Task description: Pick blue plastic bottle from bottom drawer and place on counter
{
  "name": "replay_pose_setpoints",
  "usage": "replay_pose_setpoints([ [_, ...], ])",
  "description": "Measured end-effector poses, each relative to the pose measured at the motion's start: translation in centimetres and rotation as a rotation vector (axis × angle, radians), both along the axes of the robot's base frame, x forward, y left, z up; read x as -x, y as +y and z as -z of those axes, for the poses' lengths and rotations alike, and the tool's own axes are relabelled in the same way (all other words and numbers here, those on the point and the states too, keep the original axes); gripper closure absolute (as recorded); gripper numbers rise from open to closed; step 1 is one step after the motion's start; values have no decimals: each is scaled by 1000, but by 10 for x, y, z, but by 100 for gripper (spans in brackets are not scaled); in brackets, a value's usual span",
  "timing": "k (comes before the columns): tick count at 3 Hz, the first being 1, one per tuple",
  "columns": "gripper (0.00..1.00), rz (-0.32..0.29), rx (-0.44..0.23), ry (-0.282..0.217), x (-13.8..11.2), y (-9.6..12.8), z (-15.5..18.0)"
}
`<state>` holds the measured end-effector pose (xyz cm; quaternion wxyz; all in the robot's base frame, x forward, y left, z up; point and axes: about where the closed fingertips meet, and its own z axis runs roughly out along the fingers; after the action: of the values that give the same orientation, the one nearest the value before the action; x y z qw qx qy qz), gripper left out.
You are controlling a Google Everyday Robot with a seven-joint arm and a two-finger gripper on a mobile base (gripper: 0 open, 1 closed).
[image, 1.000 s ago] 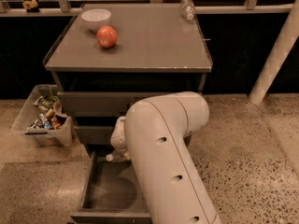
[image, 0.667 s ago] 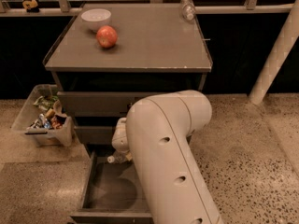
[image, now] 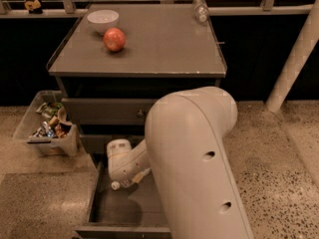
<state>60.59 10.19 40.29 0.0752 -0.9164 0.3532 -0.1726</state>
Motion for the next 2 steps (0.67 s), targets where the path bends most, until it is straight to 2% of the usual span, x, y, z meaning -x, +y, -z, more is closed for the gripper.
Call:
replay_pose_setpoints([
  [1,100,16,73,21,40,-17,13],
  [2,100,19,74,22,40,-19,14],
])
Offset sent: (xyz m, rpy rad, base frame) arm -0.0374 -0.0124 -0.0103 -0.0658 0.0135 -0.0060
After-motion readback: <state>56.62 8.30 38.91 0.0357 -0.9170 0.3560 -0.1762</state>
